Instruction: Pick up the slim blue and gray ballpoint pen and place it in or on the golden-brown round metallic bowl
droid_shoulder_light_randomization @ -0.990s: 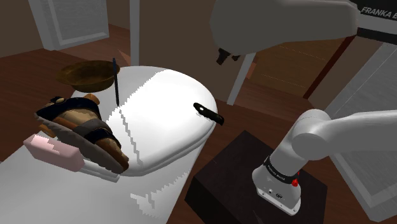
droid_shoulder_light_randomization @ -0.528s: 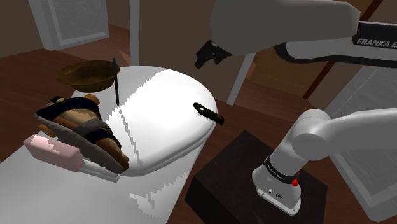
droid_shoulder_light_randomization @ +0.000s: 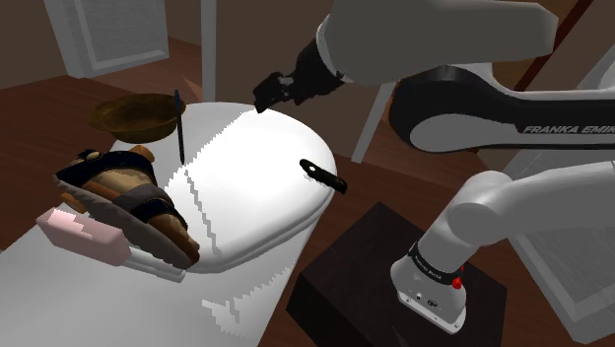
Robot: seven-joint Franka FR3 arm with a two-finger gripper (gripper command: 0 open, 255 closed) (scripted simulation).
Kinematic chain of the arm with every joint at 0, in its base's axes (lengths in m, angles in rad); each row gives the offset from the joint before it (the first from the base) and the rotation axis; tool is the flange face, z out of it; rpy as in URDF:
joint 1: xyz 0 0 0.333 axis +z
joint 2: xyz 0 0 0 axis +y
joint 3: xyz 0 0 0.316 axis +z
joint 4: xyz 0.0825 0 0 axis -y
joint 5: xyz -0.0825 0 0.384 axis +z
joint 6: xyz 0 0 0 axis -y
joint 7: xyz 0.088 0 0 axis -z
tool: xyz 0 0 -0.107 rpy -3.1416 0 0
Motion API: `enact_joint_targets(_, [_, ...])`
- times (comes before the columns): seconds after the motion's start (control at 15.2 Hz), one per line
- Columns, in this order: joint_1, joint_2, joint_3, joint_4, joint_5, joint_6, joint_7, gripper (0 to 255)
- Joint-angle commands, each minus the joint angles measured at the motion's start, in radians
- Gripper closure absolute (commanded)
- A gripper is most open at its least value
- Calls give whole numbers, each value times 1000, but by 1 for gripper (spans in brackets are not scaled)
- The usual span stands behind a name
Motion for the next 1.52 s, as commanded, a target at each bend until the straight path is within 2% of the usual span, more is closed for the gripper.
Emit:
enact_joint_targets(0.0, [-48,17,82,25,-24,49,69,0])
enact_joint_targets(0.26, [-182,37,263,99,-79,126,202,0])
enact_joint_targets(0.66, [-432,-1,539,251,-141,197,378,0])
enact_joint_targets(1.19, [-580,6,644,285,-149,273,396,0])
enact_joint_targets(1.45, [-591,7,651,287,-150,278,397,0])
